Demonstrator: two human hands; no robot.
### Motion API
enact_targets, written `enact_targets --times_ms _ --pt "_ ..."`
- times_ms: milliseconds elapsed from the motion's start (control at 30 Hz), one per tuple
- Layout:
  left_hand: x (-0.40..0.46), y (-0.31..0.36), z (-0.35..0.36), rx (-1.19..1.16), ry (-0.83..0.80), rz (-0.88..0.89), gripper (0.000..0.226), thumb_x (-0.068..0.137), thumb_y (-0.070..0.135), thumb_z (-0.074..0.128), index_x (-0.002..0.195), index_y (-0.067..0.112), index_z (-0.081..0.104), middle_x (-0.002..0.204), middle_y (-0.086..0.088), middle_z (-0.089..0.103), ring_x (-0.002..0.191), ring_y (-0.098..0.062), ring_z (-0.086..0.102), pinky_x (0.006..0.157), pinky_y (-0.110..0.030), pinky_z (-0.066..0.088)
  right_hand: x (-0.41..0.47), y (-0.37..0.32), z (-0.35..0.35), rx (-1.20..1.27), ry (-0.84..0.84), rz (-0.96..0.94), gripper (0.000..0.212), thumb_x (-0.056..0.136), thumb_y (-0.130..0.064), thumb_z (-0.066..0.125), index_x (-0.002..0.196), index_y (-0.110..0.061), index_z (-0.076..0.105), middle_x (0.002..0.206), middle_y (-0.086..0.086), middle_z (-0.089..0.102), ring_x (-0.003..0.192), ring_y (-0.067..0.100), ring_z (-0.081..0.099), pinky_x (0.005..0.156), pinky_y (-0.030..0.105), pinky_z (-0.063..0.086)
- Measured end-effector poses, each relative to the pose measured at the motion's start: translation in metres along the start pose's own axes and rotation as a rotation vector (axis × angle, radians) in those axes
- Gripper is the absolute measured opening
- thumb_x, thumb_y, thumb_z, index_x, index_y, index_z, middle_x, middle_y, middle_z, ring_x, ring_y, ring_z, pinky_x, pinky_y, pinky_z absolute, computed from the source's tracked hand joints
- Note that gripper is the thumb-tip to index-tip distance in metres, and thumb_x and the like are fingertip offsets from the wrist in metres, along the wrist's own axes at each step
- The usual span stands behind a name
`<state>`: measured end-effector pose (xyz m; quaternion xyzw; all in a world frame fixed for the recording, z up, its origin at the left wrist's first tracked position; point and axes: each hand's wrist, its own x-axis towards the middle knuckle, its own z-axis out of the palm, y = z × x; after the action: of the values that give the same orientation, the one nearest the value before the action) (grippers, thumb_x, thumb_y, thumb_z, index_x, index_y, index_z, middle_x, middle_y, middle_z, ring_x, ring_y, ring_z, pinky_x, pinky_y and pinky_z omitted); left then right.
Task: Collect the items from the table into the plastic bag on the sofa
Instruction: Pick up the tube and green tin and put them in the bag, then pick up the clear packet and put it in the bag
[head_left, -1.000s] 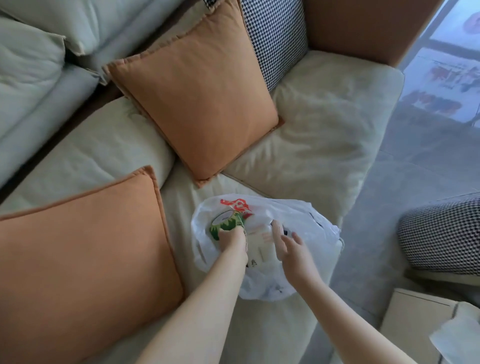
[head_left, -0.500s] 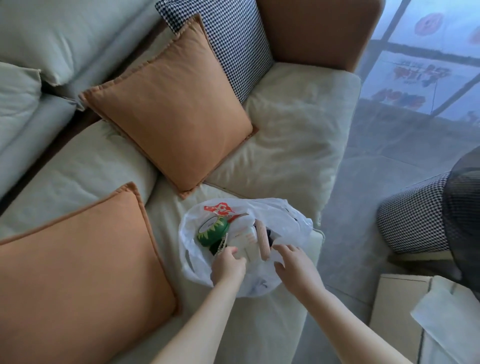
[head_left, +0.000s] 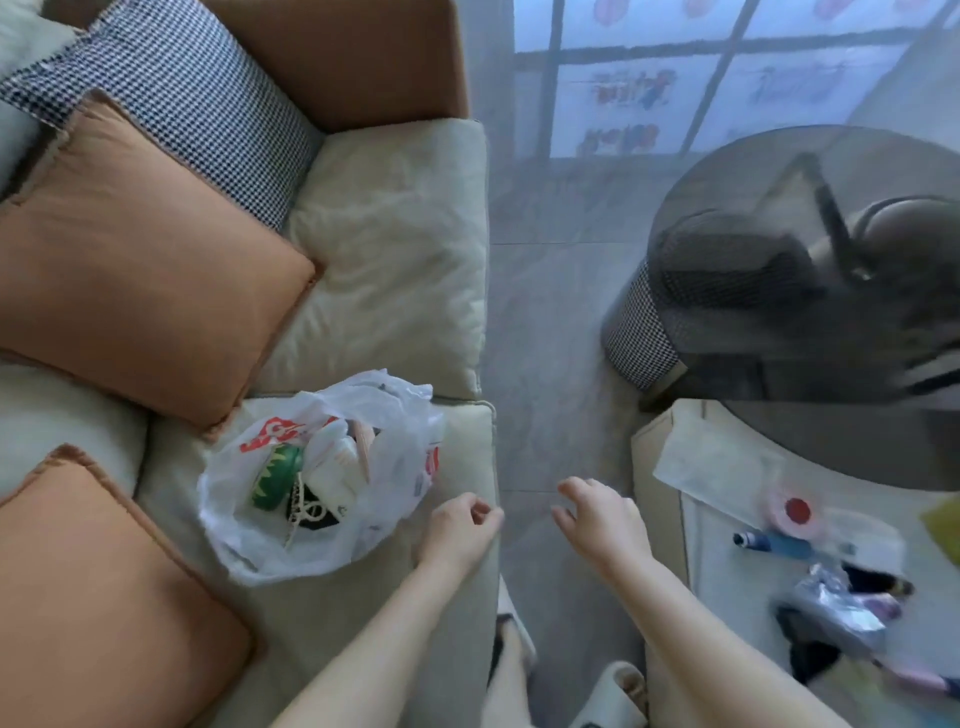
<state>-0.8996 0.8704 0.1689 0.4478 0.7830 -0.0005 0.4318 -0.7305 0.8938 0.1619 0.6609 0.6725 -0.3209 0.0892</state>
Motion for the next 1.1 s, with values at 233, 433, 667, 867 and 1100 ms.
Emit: enact_targets --times_ms 233,433,667,867,1100 --pt "-0.042 0.077 0.093 0.129 -0.115 0.117 0.022 0.088 0.046 0.053 0.096 0.029 0.064 0.105 0.005 0.069 0.100 -0.020 0.064 0.087 -0.032 0.052 -0.062 0.128 -0.009 0.089 0.053 0.201 0.032 0.095 -0.038 0.042 0.118 -0.020 0.055 0.120 0.004 0.061 0.113 0.025 0.056 0.092 0.035 0.042" --pt "-0.061 0.125 0.171 0.284 -0.168 0.205 0.024 0.092 0.043 0.050 0.104 0.028 0.065 0.110 0.006 0.068 0.107 -0.016 0.061 0.084 -0.027 0.046 -0.101 0.224 -0.006 0.148 0.110 0.323 0.035 0.095 -0.038 0.044 0.124 -0.020 0.054 0.121 0.002 0.060 0.113 0.021 0.056 0.093 0.035 0.043" --pt "-0.012 0.162 0.240 0.409 -0.227 0.311 0.031 0.094 0.034 0.050 0.119 0.019 0.060 0.124 -0.005 0.058 0.117 -0.021 0.054 0.096 -0.032 0.046 -0.068 0.304 0.001 0.102 0.133 0.388 0.035 0.094 -0.034 0.047 0.126 -0.018 0.051 0.129 0.003 0.053 0.121 0.023 0.046 0.099 0.035 0.039" --pt "0.067 0.188 0.285 0.403 -0.134 0.305 0.043 0.094 0.023 0.049 0.137 0.017 0.044 0.142 -0.007 0.038 0.131 -0.026 0.035 0.105 -0.034 0.036 0.003 0.345 0.016 0.104 0.078 0.462 0.042 0.093 -0.031 0.049 0.132 -0.019 0.042 0.137 0.005 0.040 0.128 0.026 0.037 0.097 0.037 0.039" --pt "0.145 0.201 0.320 0.282 0.007 0.131 0.067 0.093 0.022 0.053 0.150 0.015 0.019 0.156 -0.012 0.016 0.142 -0.032 0.020 0.113 -0.041 0.026 0.074 0.374 0.039 0.203 0.035 0.554 0.073 0.092 -0.036 0.054 0.149 -0.028 0.008 0.157 0.008 0.002 0.145 0.030 0.005 0.110 0.043 0.028"
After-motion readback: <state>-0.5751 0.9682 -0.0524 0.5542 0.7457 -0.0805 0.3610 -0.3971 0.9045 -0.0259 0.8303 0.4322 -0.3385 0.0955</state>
